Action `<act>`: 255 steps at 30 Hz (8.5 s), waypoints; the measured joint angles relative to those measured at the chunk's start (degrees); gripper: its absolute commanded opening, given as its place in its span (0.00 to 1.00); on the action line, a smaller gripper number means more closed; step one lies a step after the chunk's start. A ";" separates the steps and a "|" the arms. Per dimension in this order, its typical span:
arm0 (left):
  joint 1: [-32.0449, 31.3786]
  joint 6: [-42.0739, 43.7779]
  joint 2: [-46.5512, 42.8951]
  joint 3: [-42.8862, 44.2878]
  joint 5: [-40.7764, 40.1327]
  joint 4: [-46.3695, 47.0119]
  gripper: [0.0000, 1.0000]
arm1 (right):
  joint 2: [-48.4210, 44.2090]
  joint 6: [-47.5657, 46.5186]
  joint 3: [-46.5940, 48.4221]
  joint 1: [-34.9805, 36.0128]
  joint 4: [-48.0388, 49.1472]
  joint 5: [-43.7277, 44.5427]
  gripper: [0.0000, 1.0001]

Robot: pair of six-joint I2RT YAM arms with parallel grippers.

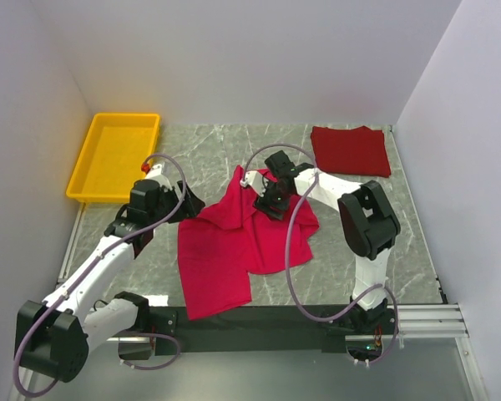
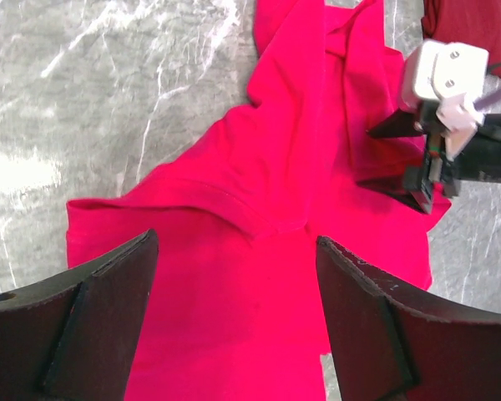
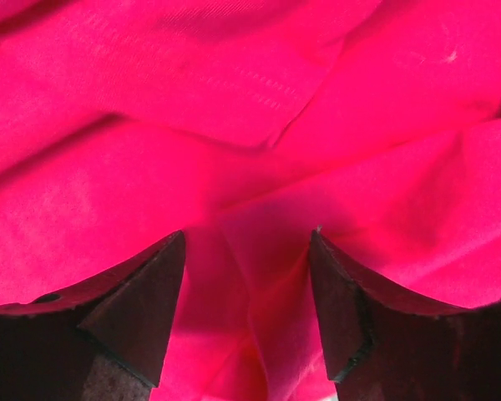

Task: Fold and stack the t-shirts
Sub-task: Flatten the tshirt out

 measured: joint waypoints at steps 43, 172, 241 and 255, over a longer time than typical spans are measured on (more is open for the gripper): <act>0.00 -0.44 6.03 -2.54 8.31 5.49 0.80 | -6.54 10.75 1.68 -2.29 0.17 -8.41 0.47; -1.31 12.72 22.58 13.07 0.11 9.01 0.01 | -17.79 23.12 -6.40 -20.65 5.07 -22.51 0.59; -10.73 -13.79 33.73 9.40 0.85 1.11 0.01 | -17.77 22.88 -6.40 -20.65 3.52 -23.93 0.59; -5.42 -15.58 31.80 14.08 7.17 1.38 0.01 | -17.77 22.88 -6.40 -20.65 3.52 -23.96 0.59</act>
